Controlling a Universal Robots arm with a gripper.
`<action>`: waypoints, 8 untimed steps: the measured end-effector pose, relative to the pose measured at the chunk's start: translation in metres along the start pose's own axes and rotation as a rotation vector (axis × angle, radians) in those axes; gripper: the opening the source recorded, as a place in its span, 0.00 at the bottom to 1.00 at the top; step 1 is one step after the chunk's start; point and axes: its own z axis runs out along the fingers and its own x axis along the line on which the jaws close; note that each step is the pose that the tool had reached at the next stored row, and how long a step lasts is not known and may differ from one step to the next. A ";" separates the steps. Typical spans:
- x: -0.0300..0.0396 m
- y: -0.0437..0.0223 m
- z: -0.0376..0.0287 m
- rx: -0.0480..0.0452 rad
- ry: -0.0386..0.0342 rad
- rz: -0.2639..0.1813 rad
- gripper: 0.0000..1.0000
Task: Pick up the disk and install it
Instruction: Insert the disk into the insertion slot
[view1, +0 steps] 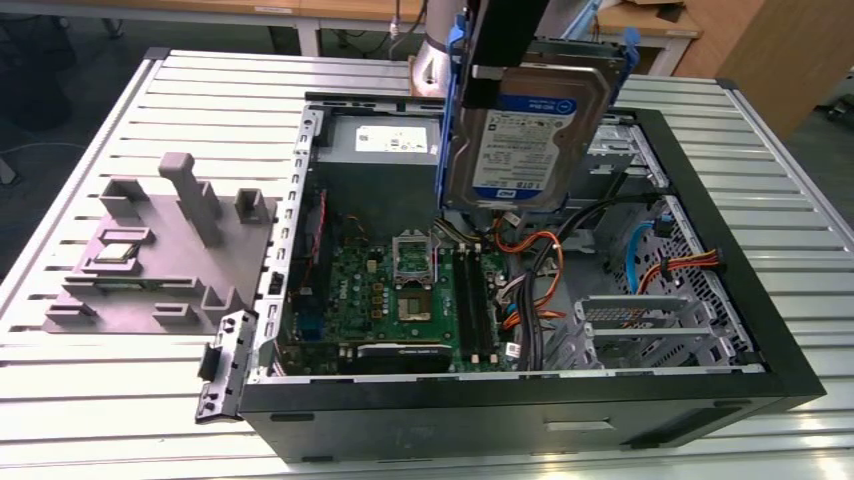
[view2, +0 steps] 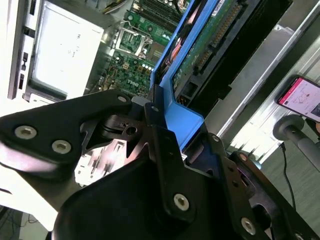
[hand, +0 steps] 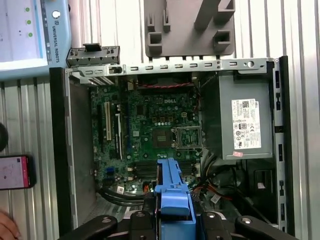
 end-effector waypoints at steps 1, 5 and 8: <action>0.0018 -0.0001 0.0003 0.0000 -0.0001 0.000 0.37; 0.0115 -0.0009 0.0007 0.0001 0.0012 0.000 0.37; 0.0187 -0.0014 0.0010 0.0003 0.0042 0.000 0.37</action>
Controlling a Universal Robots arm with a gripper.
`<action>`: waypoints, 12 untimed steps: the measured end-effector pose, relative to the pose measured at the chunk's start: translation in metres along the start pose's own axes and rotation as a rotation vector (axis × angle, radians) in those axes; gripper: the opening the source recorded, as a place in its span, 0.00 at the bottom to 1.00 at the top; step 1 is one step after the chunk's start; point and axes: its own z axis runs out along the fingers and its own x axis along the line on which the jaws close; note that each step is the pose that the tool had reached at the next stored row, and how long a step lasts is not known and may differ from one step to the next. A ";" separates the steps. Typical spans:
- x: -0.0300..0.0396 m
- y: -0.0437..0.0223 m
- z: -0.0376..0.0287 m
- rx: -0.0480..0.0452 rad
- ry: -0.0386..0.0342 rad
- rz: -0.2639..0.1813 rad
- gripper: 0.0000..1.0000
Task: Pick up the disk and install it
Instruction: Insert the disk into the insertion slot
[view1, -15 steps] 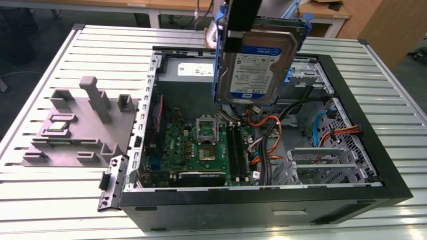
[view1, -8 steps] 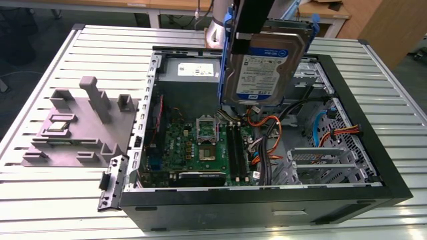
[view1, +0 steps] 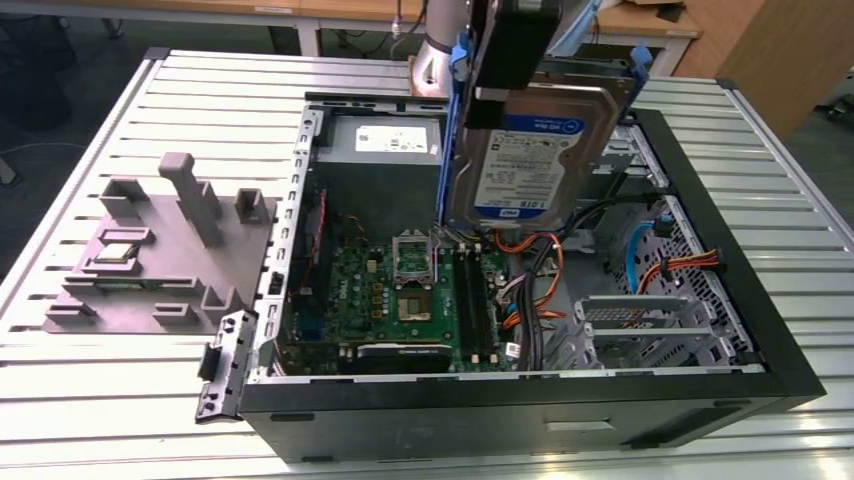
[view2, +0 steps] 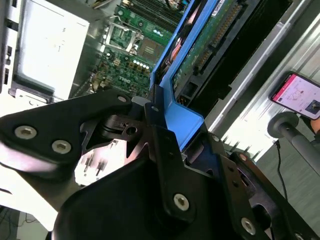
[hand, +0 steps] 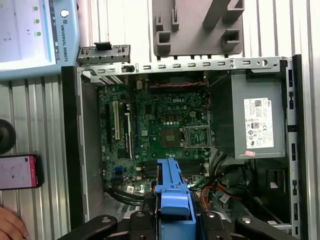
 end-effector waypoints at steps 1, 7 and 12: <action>0.0015 -0.0002 0.0001 0.0001 0.0012 0.000 0.37; 0.0040 -0.0119 0.0008 0.0004 0.0059 0.000 0.37; 0.0030 -0.0263 0.0015 0.0005 0.0065 0.000 0.37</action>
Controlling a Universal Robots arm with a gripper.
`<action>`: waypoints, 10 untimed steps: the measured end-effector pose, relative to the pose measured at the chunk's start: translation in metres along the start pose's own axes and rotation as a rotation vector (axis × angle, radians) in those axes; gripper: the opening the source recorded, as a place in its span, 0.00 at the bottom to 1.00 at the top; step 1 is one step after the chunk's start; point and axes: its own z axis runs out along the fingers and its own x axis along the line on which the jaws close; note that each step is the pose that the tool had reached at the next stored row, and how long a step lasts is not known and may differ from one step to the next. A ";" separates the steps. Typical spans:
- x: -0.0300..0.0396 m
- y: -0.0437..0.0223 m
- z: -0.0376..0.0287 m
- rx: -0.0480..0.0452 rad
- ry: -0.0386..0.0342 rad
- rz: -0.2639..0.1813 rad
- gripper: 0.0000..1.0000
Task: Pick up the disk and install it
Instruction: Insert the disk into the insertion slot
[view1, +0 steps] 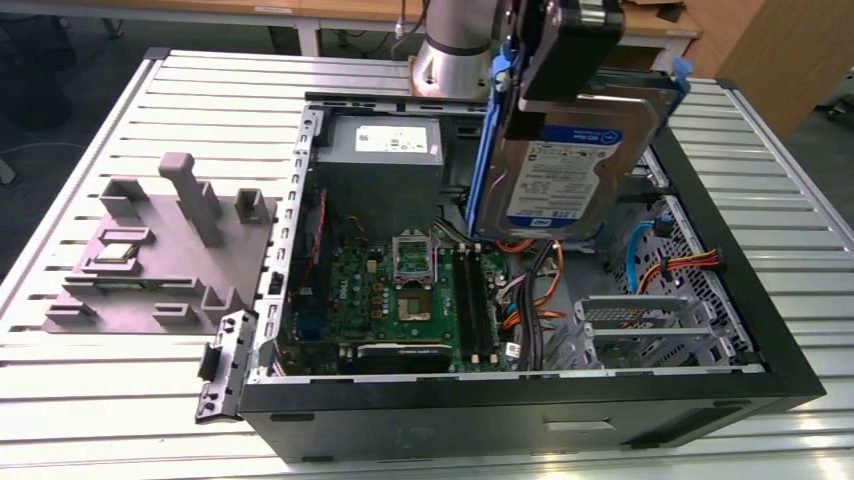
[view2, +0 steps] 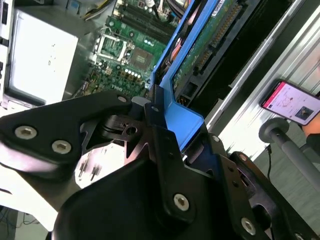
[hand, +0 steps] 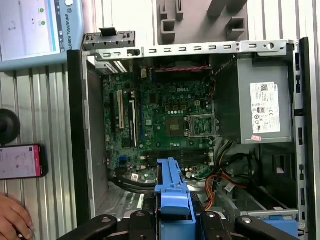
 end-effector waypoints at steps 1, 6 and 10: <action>-0.0001 -0.0017 0.0002 0.0001 0.0000 0.000 0.37; 0.0036 -0.0035 0.0009 0.0000 0.0008 0.000 0.37; 0.0150 -0.0043 0.0015 0.0001 0.0007 0.000 0.37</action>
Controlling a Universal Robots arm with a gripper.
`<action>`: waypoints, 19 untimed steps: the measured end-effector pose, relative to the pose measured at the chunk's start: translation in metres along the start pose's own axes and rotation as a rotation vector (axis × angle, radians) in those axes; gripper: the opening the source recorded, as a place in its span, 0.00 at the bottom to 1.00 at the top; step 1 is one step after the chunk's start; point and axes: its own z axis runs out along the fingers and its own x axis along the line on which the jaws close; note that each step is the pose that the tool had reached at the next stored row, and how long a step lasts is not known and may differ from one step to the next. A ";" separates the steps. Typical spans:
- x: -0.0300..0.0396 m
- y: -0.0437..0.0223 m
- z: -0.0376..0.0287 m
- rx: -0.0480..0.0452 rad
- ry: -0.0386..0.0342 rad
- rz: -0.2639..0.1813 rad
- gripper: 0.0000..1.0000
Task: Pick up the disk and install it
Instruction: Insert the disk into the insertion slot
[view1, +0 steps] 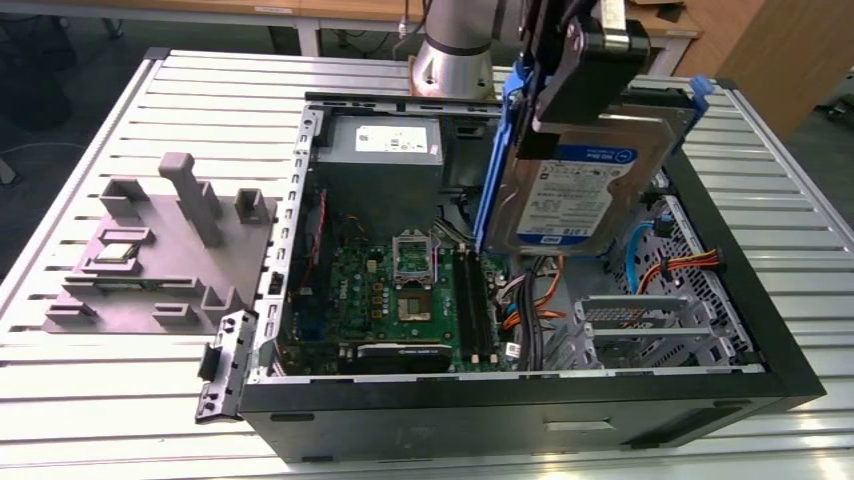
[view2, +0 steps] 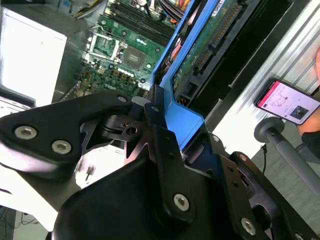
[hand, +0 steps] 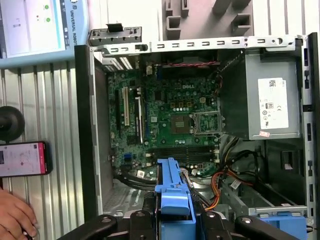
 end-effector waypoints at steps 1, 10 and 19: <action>0.0032 -0.0002 0.0001 -0.0001 0.0001 0.000 0.37; 0.0175 -0.0124 0.0032 0.0000 0.0001 0.000 0.37; 0.0148 -0.0457 0.0085 -0.0001 0.0003 0.000 0.37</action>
